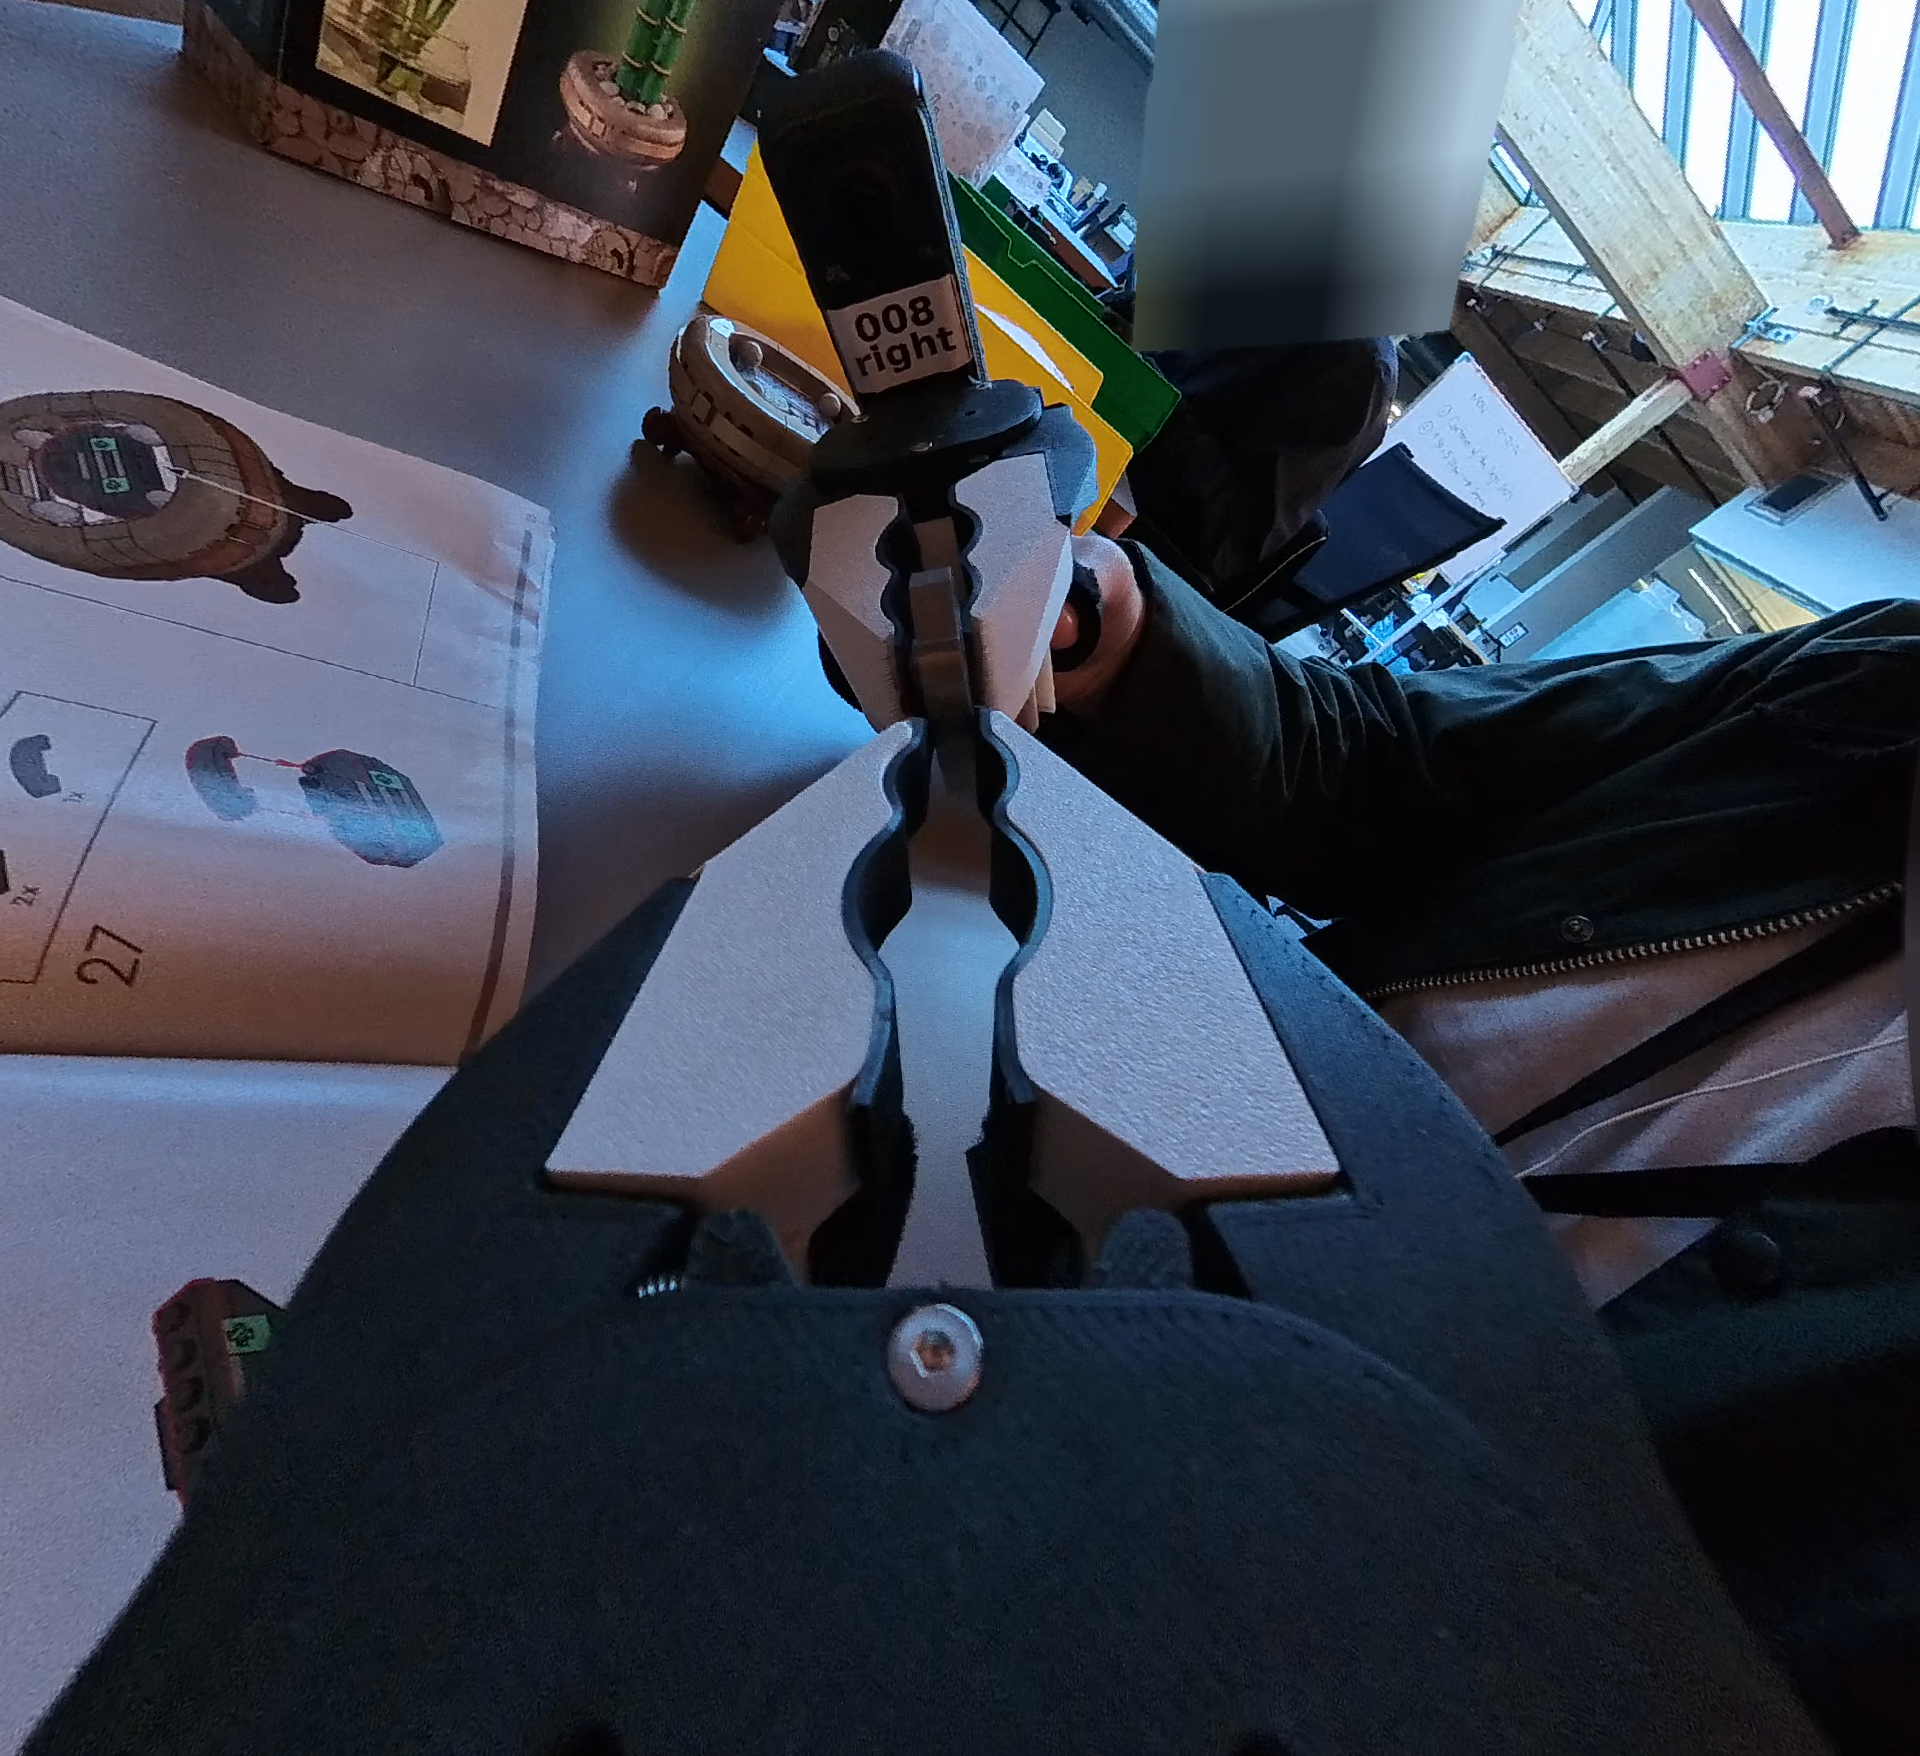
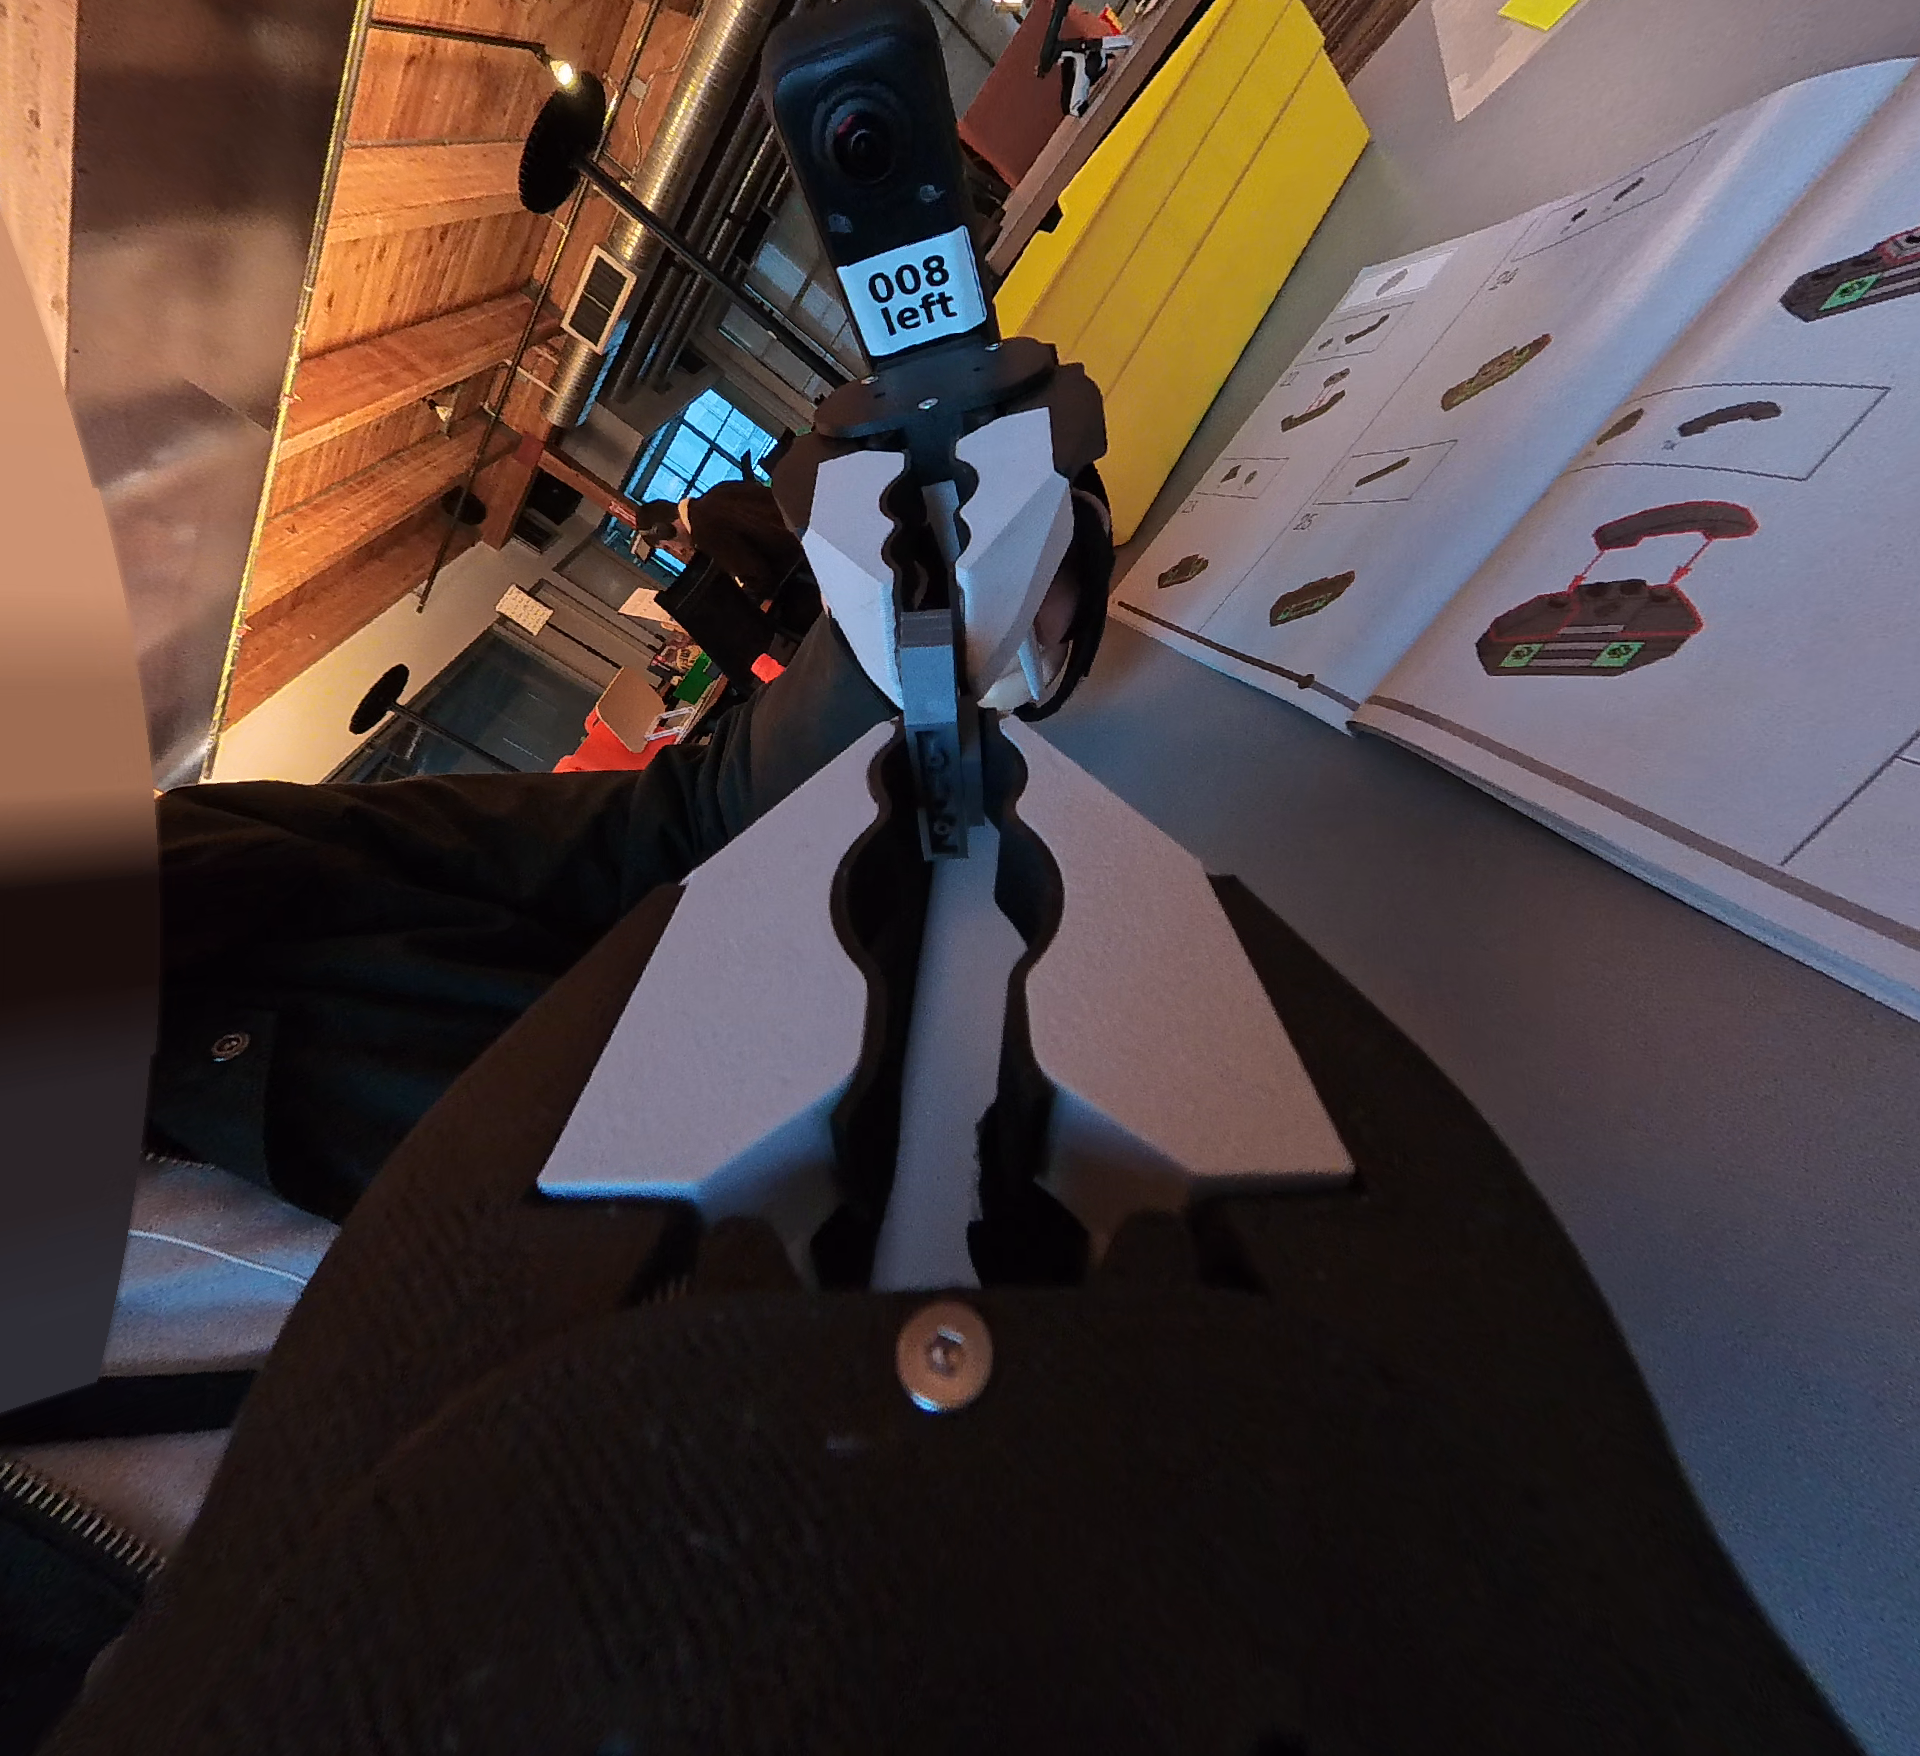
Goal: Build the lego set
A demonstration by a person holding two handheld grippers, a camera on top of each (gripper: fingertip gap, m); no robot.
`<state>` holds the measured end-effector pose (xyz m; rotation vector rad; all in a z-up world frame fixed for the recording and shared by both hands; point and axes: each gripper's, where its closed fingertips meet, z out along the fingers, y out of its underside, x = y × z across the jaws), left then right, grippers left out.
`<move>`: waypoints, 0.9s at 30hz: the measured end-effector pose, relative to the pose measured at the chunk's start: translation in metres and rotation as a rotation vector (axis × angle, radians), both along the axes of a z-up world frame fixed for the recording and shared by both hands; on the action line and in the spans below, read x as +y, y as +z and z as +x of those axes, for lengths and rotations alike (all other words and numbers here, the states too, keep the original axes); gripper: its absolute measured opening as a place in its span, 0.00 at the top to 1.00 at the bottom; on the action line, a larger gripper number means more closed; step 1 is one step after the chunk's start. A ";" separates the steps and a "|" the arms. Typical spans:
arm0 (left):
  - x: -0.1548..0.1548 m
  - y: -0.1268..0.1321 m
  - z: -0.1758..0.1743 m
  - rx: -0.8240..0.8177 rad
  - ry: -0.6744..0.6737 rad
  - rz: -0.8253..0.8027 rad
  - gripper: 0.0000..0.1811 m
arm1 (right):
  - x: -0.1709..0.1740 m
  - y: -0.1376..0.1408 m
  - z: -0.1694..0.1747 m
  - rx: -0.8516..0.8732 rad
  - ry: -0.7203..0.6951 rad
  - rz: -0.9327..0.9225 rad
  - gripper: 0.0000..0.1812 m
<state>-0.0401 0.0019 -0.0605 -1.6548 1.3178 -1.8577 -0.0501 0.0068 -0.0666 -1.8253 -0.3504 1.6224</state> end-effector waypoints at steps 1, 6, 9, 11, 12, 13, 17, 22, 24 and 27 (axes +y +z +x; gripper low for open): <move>0.000 0.000 0.000 0.000 -0.001 0.002 0.96 | 0.000 0.000 0.000 0.000 0.001 -0.001 0.94; -0.001 0.000 0.000 0.003 -0.001 0.023 0.97 | -0.001 0.000 0.000 -0.007 0.006 -0.002 0.94; -0.003 0.000 -0.001 0.009 -0.012 0.043 0.97 | -0.003 0.001 0.000 -0.015 0.020 0.002 0.94; -0.005 0.001 -0.002 0.013 -0.021 0.056 0.96 | -0.005 0.001 -0.001 -0.024 0.031 0.004 0.94; -0.006 0.002 -0.002 0.013 -0.024 0.059 0.96 | -0.006 0.002 -0.001 -0.025 0.039 0.004 0.94; -0.007 0.002 -0.002 0.015 -0.024 0.063 0.96 | -0.007 0.002 -0.001 -0.030 0.043 0.005 0.94; -0.011 0.006 -0.002 0.010 -0.034 0.077 0.96 | -0.011 0.005 0.000 -0.045 0.061 0.025 0.94; -0.013 0.009 -0.004 0.020 -0.041 0.079 0.97 | -0.014 0.008 0.000 -0.055 0.070 0.037 0.94; -0.015 0.010 -0.006 0.028 -0.051 0.080 0.97 | -0.016 0.009 -0.001 -0.065 0.078 0.043 0.94; -0.016 0.013 -0.008 0.028 -0.054 0.116 0.97 | -0.019 0.011 -0.001 -0.077 0.086 0.047 0.94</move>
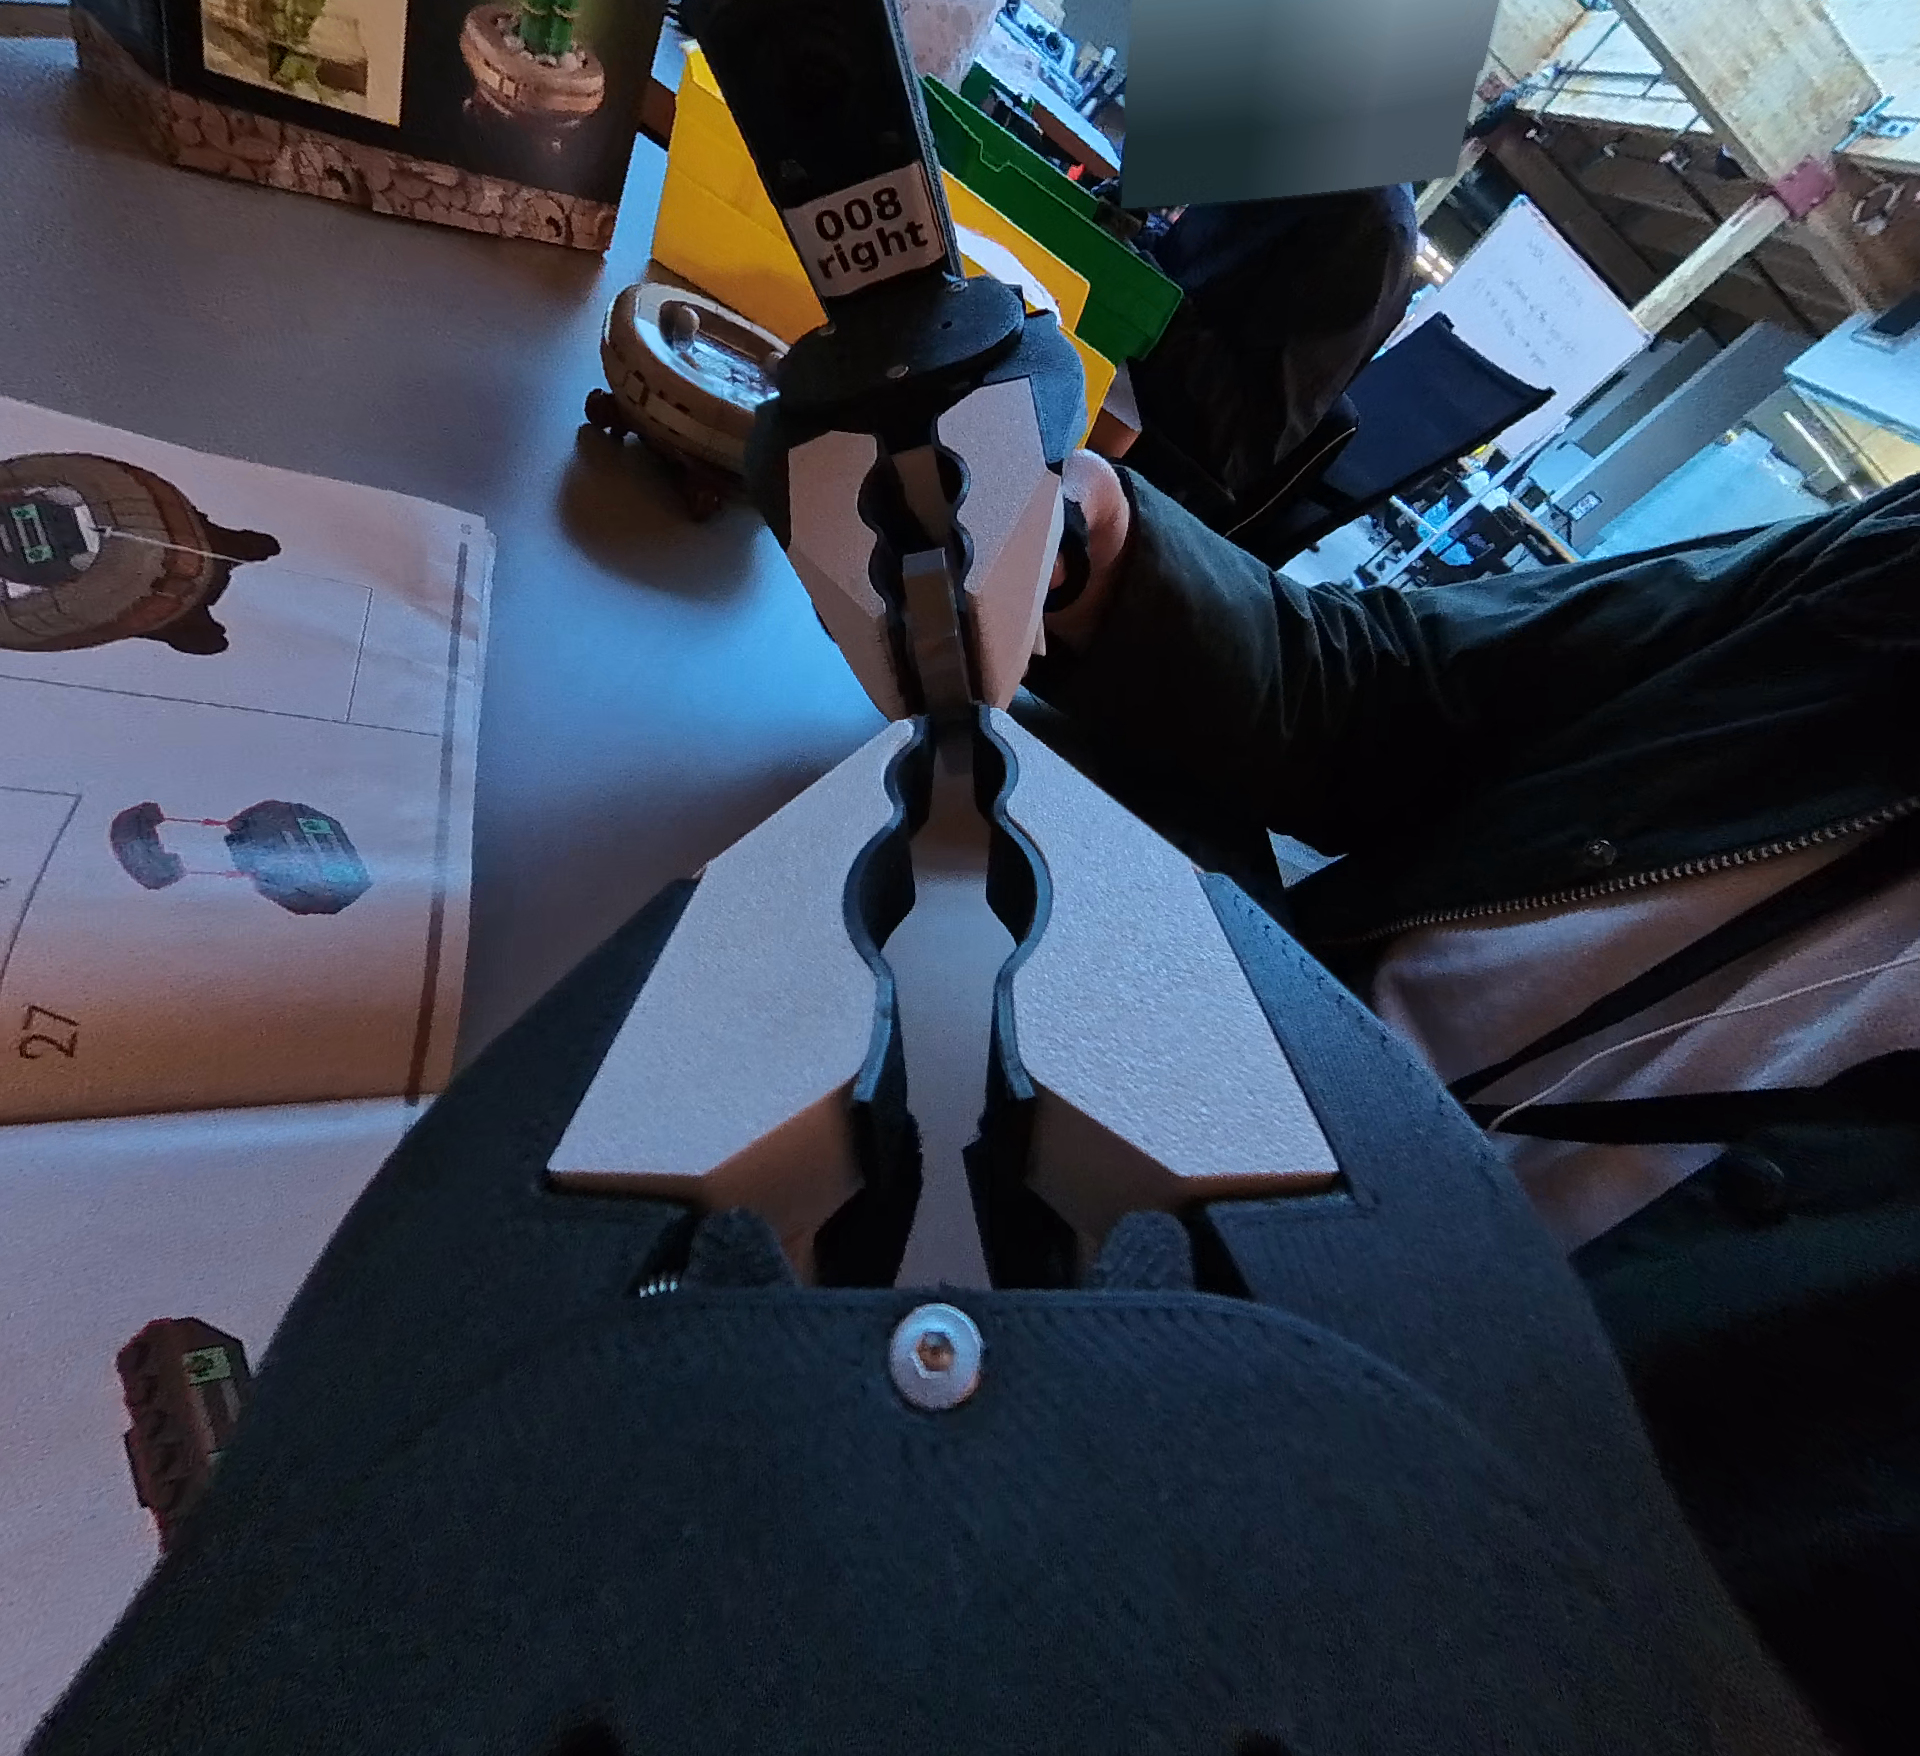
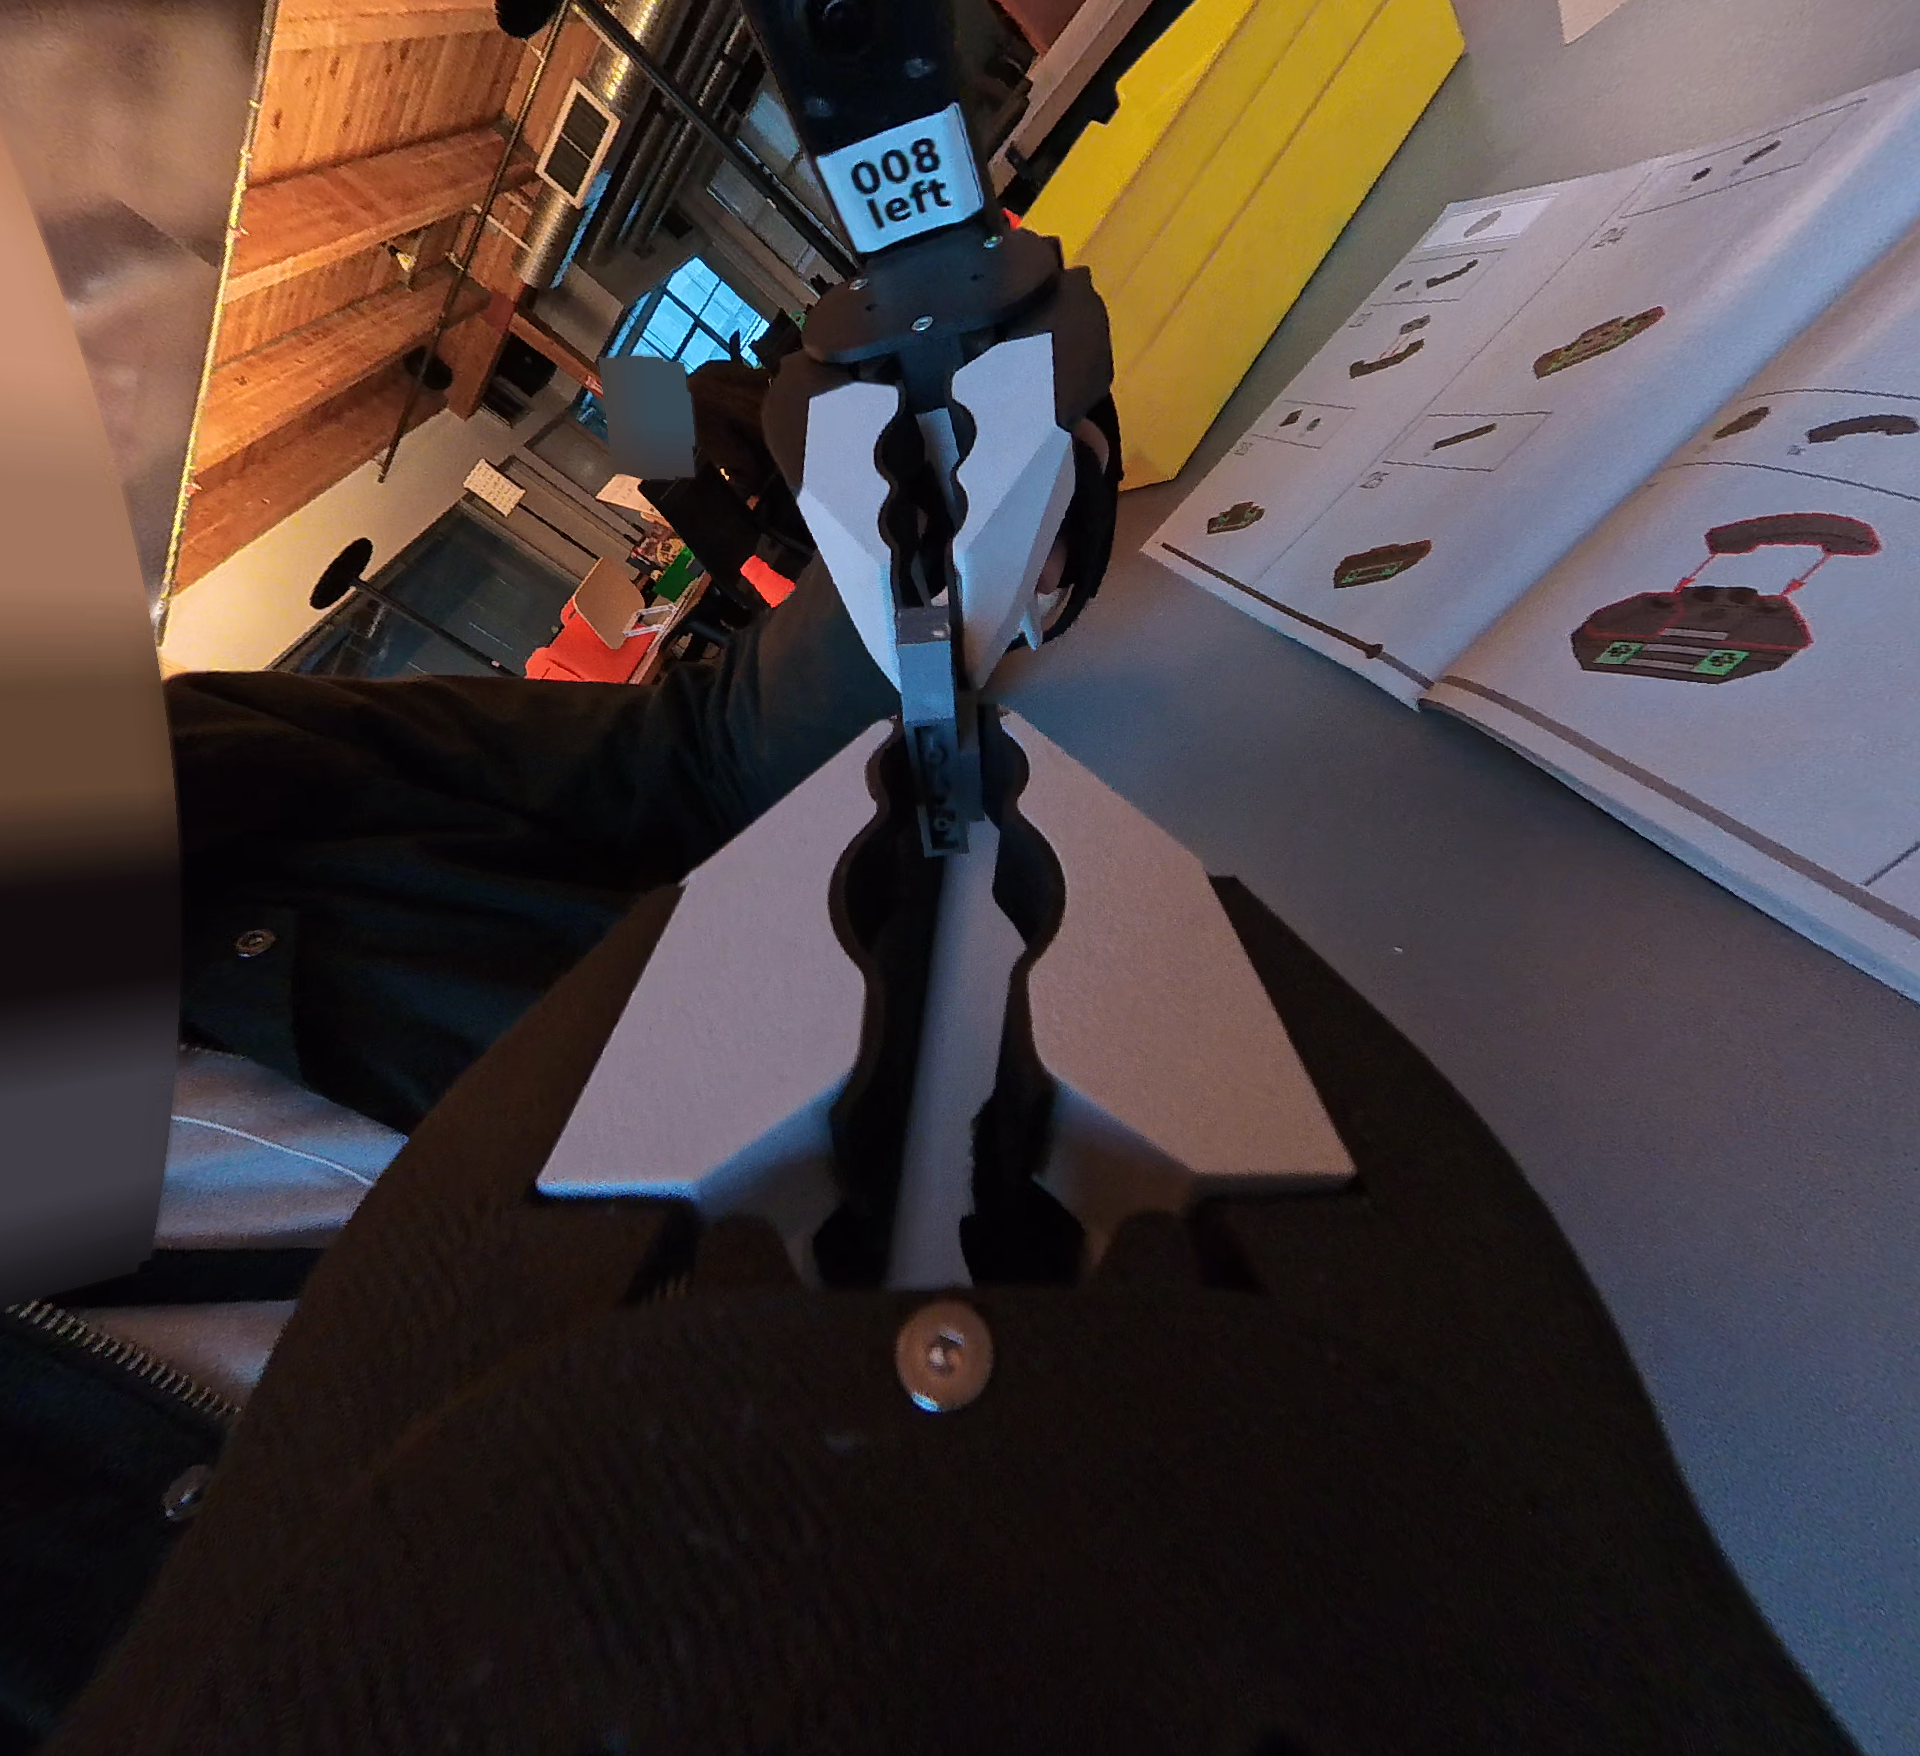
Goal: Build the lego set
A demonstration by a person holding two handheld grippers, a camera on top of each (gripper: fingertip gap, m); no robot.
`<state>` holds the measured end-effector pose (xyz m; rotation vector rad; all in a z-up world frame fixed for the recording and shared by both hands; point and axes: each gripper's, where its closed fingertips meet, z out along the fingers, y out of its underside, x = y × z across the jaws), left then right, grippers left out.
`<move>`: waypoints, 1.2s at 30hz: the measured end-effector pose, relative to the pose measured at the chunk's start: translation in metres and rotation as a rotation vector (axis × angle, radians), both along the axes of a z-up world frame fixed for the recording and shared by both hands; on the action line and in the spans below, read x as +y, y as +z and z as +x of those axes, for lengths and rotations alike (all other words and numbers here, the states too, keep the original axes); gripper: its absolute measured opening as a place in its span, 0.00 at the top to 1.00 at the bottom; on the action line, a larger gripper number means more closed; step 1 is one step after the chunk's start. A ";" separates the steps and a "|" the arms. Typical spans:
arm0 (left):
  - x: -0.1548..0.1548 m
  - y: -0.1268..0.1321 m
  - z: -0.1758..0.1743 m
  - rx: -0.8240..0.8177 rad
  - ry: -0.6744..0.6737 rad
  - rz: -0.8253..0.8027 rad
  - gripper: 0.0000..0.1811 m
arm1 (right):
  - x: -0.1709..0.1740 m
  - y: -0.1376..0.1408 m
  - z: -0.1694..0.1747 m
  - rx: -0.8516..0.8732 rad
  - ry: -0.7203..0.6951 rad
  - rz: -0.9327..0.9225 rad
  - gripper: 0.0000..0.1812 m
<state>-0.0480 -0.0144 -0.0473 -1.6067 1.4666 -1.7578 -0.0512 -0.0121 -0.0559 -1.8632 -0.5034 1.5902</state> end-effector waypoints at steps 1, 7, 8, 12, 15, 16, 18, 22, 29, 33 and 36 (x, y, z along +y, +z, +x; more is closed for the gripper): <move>-0.001 0.002 -0.001 -0.004 -0.004 0.008 0.97 | -0.001 0.002 0.000 0.002 0.004 0.003 0.94; 0.036 0.032 -0.024 -0.110 0.142 -0.006 1.00 | -0.002 0.014 0.025 -0.017 -0.068 0.037 0.94; 0.049 0.050 -0.039 -0.194 0.170 -0.050 1.00 | 0.005 0.025 0.045 0.035 -0.143 0.048 0.94; 0.044 0.050 -0.037 -0.220 0.177 -0.003 1.00 | 0.003 0.037 0.066 0.050 -0.178 0.101 0.94; 0.011 0.026 0.000 -0.124 0.086 -0.035 0.90 | -0.001 0.027 0.037 0.039 -0.086 0.071 0.94; 0.005 0.024 0.008 -0.123 0.070 -0.069 0.93 | -0.001 0.022 0.029 0.025 -0.067 0.062 0.94; 0.003 0.023 0.017 -0.134 0.079 -0.119 0.95 | -0.001 0.017 0.021 0.015 -0.052 0.053 0.94; 0.002 0.011 0.022 -0.093 0.077 -0.118 0.92 | -0.002 0.012 0.016 -0.003 -0.036 0.042 0.94; 0.002 0.011 0.022 -0.097 0.078 -0.108 0.97 | -0.003 0.004 0.012 -0.040 -0.020 0.033 0.94; 0.002 0.009 0.022 -0.084 0.083 -0.083 0.97 | -0.002 0.002 0.013 -0.048 -0.029 0.047 0.94; 0.004 0.008 0.020 -0.078 0.089 -0.070 0.97 | 0.006 0.012 0.020 0.014 -0.086 0.061 0.92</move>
